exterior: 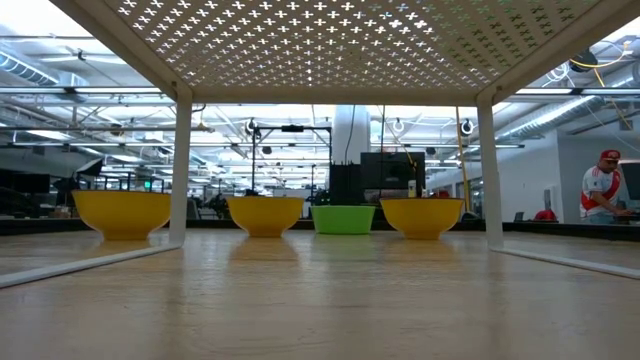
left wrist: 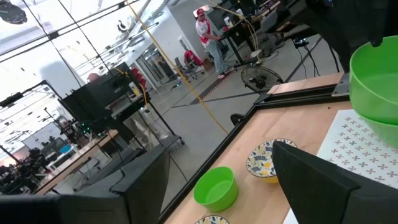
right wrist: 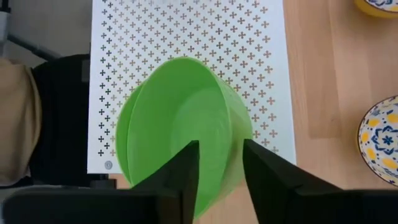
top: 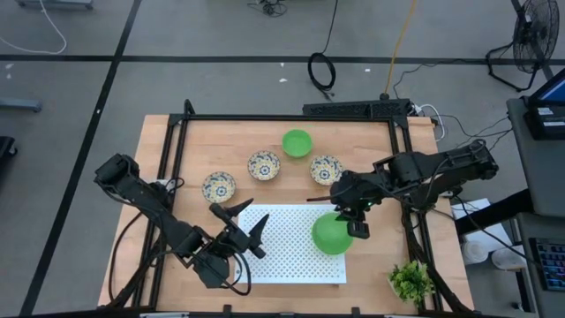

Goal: Pick & Place Mini bowls
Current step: Stack the left green bowl on top of the green bowl on the shelf

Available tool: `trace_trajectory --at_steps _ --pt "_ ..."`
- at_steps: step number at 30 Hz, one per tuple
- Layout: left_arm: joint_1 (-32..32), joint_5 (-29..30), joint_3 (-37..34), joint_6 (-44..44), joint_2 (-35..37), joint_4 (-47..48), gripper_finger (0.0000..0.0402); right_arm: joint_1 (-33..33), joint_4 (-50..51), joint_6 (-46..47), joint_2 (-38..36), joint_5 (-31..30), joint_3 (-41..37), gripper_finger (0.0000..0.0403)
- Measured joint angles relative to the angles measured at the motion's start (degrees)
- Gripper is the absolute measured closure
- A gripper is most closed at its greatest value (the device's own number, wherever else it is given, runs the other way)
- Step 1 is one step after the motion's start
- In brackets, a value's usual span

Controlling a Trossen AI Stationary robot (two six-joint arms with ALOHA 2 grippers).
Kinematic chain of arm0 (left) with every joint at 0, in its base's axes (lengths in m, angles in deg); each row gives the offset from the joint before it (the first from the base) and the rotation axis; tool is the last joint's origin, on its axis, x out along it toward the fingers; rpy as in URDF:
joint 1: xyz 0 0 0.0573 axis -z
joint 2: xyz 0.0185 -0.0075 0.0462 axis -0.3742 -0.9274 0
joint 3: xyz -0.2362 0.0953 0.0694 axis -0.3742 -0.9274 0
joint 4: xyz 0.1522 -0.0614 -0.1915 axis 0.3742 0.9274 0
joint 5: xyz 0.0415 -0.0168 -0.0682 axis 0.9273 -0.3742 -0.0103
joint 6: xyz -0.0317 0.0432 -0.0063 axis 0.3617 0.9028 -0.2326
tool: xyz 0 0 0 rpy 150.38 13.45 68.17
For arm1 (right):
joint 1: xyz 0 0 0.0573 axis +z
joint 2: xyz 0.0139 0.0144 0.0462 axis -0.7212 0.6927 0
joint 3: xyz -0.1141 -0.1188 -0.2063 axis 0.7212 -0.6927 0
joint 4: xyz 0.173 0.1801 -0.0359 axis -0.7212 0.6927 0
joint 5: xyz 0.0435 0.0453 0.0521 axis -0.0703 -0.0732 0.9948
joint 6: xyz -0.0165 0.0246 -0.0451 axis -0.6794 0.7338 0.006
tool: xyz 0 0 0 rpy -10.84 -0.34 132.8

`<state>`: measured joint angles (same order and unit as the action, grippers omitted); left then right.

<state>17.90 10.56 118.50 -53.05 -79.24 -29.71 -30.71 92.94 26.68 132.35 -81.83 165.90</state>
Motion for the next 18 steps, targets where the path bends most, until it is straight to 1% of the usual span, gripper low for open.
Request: trace_trajectory --at_steps 5,10,14,18 --pt "0.0 0.0 0.0 0.0 0.0 0.0 0.0120 0.0 -1.6 0.0 -0.2 0.0 0.0 0.0263" --pt "0.0 0.0 0.0 0.0 0.0 0.0 0.0120 0.0 -4.4 -0.9 -0.9 0.0 0.0 0.0253" --pt "0.0 0.0 0.0 -0.3 0.0 0.4 0.0120 0.0 -2.2 -1.3 -1.5 -0.2 0.0 0.0256" --pt "0.0 0.0 0.0 -0.5 0.0 0.7 0.0121 0.3 0.6 -1.7 -1.4 -0.5 0.0 0.0273"
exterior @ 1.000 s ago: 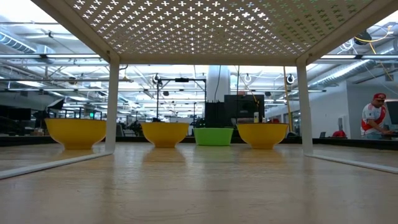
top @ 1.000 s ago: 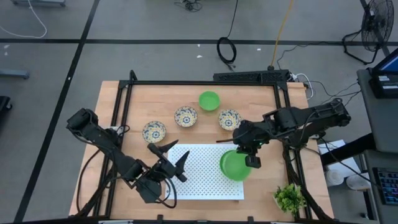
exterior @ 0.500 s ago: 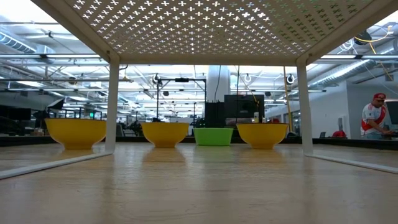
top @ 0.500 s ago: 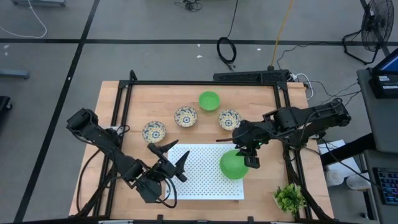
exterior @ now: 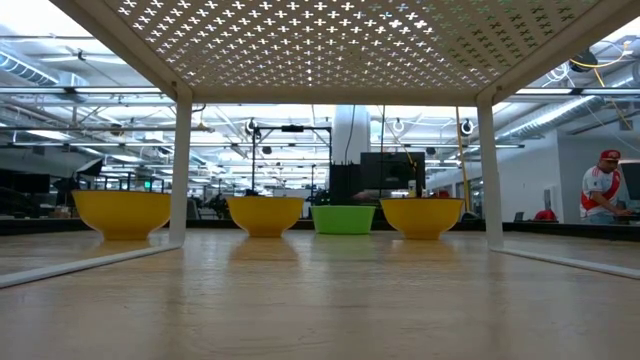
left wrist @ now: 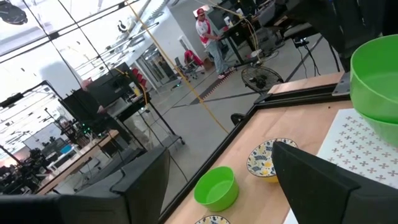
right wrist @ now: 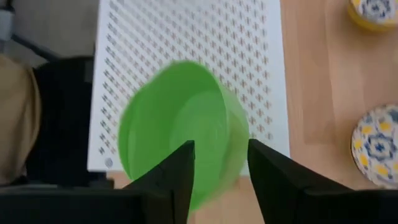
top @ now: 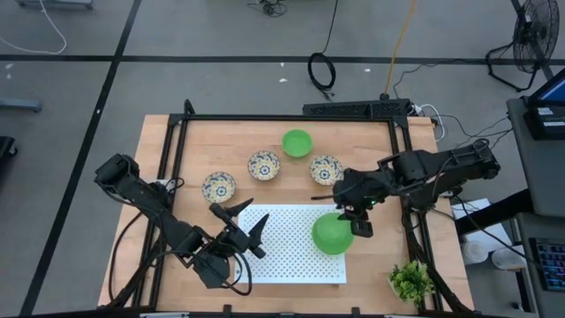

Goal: Pick & Place Mini bowls
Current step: Stack the left green bowl on top of the green bowl on the shelf

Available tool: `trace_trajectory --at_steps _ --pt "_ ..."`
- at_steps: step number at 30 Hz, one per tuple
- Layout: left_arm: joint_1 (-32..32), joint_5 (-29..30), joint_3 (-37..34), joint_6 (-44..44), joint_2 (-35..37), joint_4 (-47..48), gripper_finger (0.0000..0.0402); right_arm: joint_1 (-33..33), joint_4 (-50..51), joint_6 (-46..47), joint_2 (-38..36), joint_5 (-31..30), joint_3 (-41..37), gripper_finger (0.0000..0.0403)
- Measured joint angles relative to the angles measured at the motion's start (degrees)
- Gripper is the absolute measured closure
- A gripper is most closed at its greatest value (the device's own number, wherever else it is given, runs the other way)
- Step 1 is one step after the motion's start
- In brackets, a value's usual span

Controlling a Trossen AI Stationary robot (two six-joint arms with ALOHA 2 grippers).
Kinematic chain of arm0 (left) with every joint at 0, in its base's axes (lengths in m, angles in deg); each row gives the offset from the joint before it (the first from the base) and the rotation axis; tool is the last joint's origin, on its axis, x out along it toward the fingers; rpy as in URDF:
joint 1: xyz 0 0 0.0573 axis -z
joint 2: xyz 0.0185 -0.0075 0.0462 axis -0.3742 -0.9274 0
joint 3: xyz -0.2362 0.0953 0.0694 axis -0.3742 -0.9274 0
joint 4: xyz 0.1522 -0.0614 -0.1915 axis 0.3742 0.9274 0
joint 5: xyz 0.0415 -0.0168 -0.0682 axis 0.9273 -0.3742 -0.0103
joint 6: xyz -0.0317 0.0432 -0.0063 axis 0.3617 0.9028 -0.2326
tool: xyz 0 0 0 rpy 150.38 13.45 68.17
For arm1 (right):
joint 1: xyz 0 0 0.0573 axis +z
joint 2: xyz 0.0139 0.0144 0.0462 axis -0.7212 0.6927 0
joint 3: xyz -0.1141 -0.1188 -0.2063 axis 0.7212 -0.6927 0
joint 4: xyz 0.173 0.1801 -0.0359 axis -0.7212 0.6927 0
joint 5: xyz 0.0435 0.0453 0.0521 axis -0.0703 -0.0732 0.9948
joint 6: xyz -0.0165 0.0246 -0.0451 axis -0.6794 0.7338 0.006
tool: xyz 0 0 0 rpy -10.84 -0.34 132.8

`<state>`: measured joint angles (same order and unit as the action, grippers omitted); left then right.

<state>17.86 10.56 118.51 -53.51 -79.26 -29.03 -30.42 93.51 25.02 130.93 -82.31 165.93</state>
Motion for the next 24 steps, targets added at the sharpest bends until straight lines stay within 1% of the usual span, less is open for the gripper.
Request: trace_trajectory --at_steps 2,6,10,15,22,24 --pt "0.0 0.0 0.0 0.0 0.0 0.0 0.0119 0.5 -0.1 0.2 0.0 -0.2 0.0 0.0284" --pt "0.0 0.0 0.0 -0.1 0.0 0.0 0.0121 1.8 -0.1 0.3 0.0 -3.0 0.0 0.0303" --pt "0.0 0.0 0.0 -0.2 0.0 0.1 0.0119 3.2 0.1 0.6 0.0 -3.1 0.0 0.0314" --pt "0.0 0.0 0.0 -0.2 0.0 0.1 0.0122 4.6 0.9 1.4 0.9 -6.1 0.0 0.0316" --pt "0.0 0.0 0.0 -0.2 0.0 0.1 0.0117 5.1 0.8 1.8 3.2 -6.2 0.0 0.0308" --pt "0.0 0.0 0.0 -0.2 0.0 0.1 0.0119 5.0 1.2 1.8 3.9 -7.3 0.0 0.0308"
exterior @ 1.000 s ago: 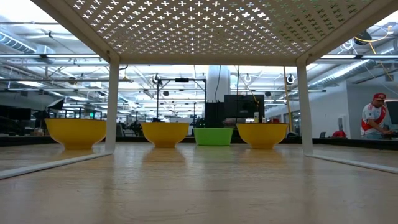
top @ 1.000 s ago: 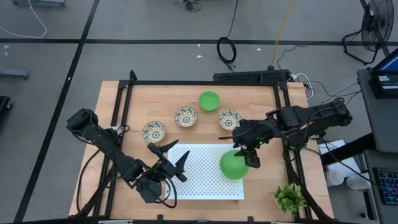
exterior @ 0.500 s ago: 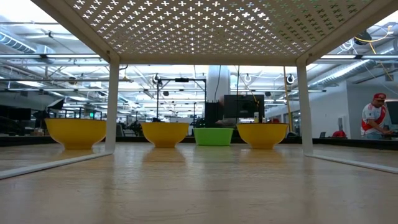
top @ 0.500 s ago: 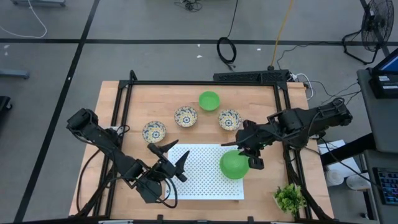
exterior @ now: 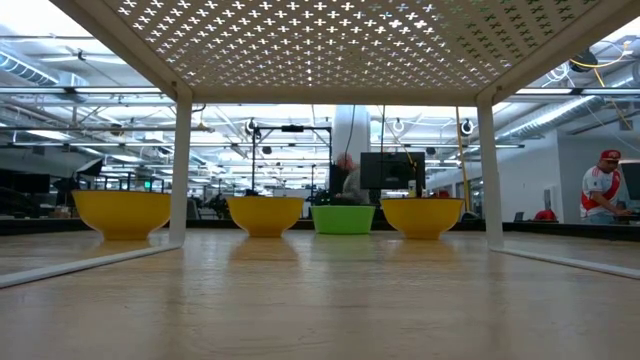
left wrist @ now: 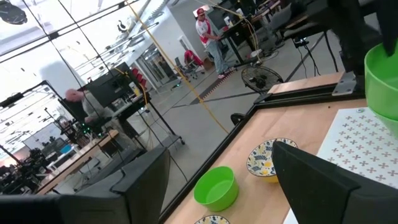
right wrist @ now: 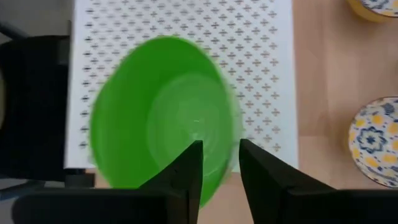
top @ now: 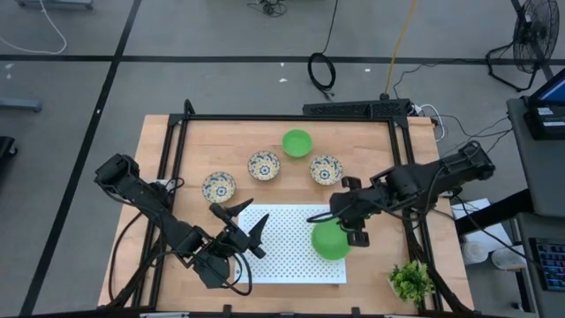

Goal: Pick & Place Mini bowls
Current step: Stack the left green bowl on top of the green bowl on the shelf

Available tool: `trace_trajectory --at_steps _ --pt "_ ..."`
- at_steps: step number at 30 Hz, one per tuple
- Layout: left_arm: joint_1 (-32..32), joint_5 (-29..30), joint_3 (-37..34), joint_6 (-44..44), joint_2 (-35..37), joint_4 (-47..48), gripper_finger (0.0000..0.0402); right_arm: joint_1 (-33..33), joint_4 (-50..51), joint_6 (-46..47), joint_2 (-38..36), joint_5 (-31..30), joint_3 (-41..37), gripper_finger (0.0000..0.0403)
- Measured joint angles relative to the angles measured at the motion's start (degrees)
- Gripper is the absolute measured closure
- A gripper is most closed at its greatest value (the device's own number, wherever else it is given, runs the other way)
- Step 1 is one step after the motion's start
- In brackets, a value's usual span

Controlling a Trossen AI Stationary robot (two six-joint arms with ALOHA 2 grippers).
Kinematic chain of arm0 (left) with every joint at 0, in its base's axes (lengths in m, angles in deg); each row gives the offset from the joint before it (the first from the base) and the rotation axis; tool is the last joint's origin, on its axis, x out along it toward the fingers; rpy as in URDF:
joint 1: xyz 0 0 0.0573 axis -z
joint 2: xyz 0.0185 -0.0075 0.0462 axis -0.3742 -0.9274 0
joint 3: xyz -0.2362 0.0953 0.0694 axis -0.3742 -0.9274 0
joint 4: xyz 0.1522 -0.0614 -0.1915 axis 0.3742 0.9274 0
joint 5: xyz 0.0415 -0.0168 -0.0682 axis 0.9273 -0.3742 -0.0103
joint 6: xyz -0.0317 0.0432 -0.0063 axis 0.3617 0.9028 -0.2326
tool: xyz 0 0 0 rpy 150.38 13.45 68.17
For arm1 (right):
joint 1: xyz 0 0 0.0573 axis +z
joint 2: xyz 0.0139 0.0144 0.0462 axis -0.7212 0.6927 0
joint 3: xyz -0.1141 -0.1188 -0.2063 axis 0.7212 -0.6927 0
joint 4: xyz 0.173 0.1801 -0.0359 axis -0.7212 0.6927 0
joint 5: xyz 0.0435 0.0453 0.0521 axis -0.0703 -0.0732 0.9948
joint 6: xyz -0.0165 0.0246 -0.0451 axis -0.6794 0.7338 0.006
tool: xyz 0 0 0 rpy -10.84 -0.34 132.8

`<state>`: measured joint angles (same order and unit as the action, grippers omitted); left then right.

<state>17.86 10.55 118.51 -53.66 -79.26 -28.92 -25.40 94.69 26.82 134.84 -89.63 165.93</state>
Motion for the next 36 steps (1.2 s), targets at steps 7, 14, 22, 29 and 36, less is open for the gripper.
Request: trace_trajectory --at_steps 7,14,22,29,36 --pt "0.0 0.0 0.0 0.0 0.0 0.0 0.0121 0.0 2.1 -1.5 1.1 -4.3 0.0 0.0320" --pt "0.0 0.0 0.0 0.6 0.0 0.0 0.0125 0.0 2.0 -1.6 0.1 -4.3 0.0 0.0375" --pt "0.0 0.0 0.0 0.6 0.0 0.0 0.0128 -0.1 1.8 -1.6 -0.4 -2.6 1.3 0.0400" --pt "0.0 0.0 0.0 0.6 0.0 0.0 0.0128 -1.5 2.5 -0.4 -0.5 3.0 3.6 0.0401" --pt "0.0 0.0 0.0 0.6 0.0 0.0 0.0128 -4.5 6.2 0.0 0.2 4.5 3.6 0.0402"
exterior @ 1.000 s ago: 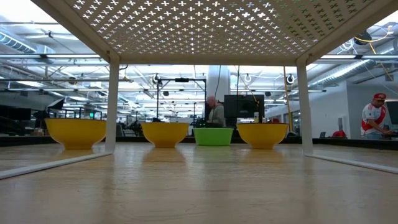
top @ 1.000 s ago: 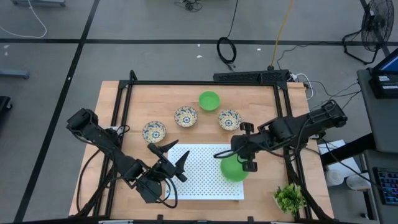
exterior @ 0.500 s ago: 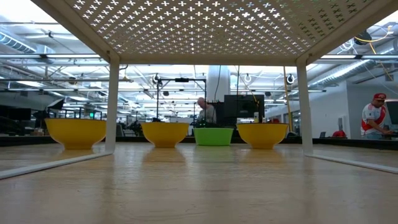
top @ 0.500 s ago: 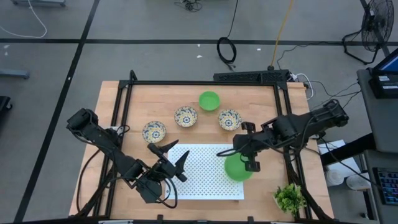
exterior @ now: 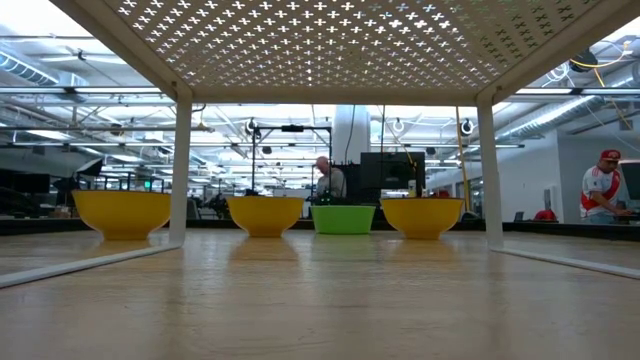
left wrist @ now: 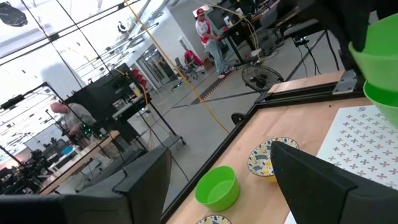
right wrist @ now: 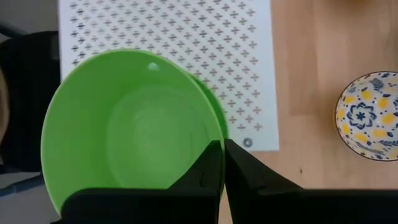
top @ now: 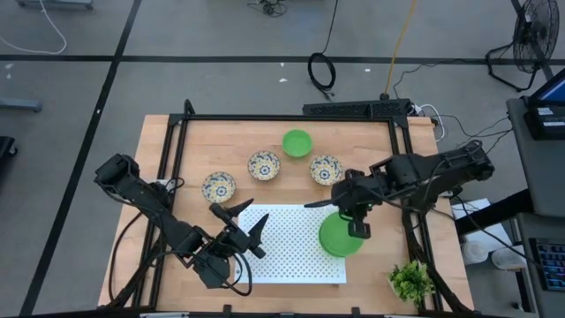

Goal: Pick & Place Mini bowls
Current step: Stack the left green bowl on top of the green bowl on the shelf

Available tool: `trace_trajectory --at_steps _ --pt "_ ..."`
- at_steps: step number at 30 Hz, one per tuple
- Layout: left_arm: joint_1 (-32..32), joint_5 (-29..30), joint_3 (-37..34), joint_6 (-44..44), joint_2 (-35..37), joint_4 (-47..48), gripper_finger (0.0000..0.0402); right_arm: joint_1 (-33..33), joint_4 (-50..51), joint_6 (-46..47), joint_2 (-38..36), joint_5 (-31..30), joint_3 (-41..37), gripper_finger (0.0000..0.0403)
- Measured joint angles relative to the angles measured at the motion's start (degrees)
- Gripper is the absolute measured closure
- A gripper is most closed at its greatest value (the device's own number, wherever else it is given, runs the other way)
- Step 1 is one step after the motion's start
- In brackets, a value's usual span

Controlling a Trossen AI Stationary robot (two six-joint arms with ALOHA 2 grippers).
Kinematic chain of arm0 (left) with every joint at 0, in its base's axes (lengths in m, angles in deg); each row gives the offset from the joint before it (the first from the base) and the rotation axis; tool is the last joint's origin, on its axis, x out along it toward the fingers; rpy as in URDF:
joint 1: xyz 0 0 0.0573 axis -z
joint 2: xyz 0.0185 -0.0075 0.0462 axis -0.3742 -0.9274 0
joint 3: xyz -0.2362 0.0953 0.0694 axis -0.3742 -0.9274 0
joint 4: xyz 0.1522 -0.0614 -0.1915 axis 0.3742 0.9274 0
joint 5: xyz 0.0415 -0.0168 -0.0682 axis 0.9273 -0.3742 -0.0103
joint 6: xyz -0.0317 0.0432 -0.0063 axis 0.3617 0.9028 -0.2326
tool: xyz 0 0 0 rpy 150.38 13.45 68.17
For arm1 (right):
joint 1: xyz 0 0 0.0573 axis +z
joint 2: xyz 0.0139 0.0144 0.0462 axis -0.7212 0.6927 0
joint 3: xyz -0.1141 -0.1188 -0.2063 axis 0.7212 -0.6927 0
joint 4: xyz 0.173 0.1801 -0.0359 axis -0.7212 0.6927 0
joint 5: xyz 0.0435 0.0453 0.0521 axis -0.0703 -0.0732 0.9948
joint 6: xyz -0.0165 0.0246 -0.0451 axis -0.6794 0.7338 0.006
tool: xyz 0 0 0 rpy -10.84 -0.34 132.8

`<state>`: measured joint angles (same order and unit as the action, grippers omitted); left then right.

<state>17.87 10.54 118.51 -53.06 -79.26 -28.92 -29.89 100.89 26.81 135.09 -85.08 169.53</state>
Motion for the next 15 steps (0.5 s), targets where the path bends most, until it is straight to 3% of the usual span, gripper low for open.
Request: trace_trajectory --at_steps 15 --pt "0.0 0.0 0.0 0.1 0.0 0.0 0.0128 -0.5 -0.7 0.0 2.1 2.6 -0.1 0.0402"
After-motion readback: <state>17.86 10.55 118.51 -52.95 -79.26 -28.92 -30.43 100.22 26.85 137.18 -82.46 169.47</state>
